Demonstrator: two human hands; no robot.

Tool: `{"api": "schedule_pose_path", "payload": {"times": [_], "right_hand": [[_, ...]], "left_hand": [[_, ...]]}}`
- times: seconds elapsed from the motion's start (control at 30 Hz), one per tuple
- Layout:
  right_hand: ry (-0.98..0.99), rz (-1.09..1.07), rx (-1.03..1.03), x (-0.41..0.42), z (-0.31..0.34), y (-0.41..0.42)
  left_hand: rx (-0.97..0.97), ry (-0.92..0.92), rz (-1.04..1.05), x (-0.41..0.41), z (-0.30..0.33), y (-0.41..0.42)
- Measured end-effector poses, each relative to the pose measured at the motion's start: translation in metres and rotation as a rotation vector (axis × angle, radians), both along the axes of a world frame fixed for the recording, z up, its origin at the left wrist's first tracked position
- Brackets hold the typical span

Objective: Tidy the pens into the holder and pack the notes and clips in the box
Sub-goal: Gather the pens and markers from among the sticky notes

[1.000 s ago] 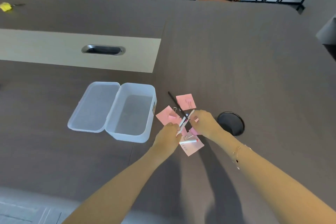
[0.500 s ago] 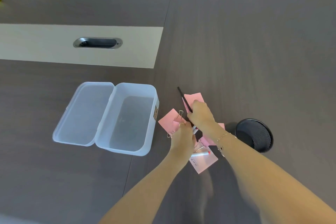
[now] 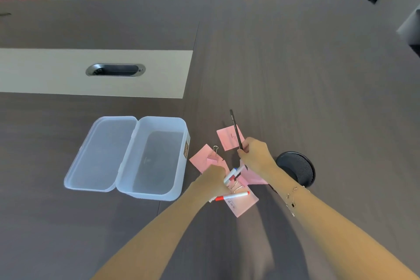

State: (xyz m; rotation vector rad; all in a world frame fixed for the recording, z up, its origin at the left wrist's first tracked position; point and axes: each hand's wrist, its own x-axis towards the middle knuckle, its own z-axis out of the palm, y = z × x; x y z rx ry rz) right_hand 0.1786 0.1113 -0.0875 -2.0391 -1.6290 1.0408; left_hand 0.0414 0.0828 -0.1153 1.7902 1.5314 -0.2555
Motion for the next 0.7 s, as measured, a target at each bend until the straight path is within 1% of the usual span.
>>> {"api": "schedule_pose_path", "payload": {"times": [0.13,0.3,0.4,0.47,0.53,0.63,0.7], "right_hand": [[0.033,-0.037,0.024,0.004,0.008,-0.011],[0.088,-0.082,0.068,0.012,0.019,-0.025],[0.124,-0.110,0.128,0.021,0.027,-0.034],[0.144,-0.151,0.175,0.028,0.032,-0.039],[0.190,-0.220,0.220,0.037,0.037,-0.044],[0.299,-0.317,0.238,0.055,0.048,-0.050],[0.316,-0.344,0.204,0.071,0.058,-0.054]], "left_hand": [[0.042,0.048,-0.143,-0.003,-0.003,-0.021],[0.108,0.079,-0.184,0.006,-0.011,-0.037],[0.138,0.141,-0.203,0.014,-0.014,-0.043],[0.137,0.144,-0.188,0.014,-0.012,-0.046],[0.106,0.096,-0.118,0.009,-0.007,-0.048],[0.072,-0.091,0.033,0.002,0.008,-0.045],[0.102,-0.224,0.097,0.006,0.032,-0.038]]}}
